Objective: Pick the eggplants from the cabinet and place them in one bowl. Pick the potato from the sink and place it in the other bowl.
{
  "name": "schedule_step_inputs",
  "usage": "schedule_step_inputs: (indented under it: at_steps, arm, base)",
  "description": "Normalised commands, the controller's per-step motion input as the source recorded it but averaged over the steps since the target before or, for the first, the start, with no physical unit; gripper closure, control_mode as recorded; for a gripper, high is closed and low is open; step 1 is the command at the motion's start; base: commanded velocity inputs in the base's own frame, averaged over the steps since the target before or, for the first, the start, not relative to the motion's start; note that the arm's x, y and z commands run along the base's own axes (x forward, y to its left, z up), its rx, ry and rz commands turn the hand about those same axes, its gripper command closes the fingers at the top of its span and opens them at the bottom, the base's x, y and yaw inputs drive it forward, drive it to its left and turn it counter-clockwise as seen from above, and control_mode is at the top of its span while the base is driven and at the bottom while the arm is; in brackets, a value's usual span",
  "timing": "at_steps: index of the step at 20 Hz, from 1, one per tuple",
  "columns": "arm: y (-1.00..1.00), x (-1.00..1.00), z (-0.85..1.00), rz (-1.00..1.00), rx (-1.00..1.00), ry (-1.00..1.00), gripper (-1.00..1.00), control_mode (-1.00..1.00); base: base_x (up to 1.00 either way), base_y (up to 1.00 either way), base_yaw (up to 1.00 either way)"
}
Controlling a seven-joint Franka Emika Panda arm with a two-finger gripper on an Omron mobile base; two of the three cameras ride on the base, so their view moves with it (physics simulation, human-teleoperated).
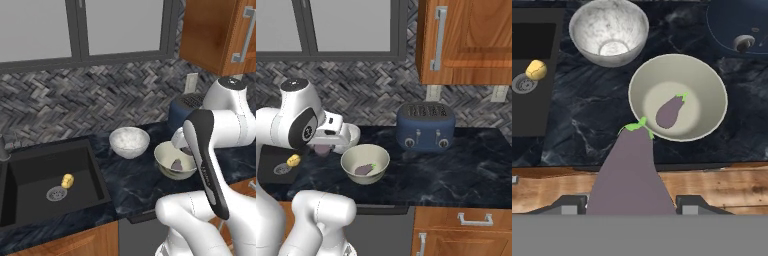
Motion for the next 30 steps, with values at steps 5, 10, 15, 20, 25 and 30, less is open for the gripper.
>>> schedule_step_inputs:
  at_steps: [5,10,15,20,25,30]
  arm:
    - [0.02,0.23,-0.01,-0.01,0.00,0.05,1.00,-1.00]
    - [0.00,0.43,0.00,-0.05,0.00,0.06,1.00,-1.00]
    - [0.00,0.17,-0.05,-0.03,0.00,0.00,1.00,-1.00]
    - [0.00,0.08,-0.59,-0.02,0.00,-0.02,1.00,-1.00]
    - [-0.08,0.07,-0.69,0.00,0.00,-0.07,1.00,-1.00]
    - [-0.20,0.15,-0.55,0.00,0.04,-0.14,1.00,-1.00]
  base:
    - [0.00,0.00,0.00]
    - [0.00,0.00,0.00]
    - [0.00,0.00,0.00]
    - [0.00,0.00,0.00]
    - [0.00,0.00,0.00]
    - [0.00,0.00,0.00]
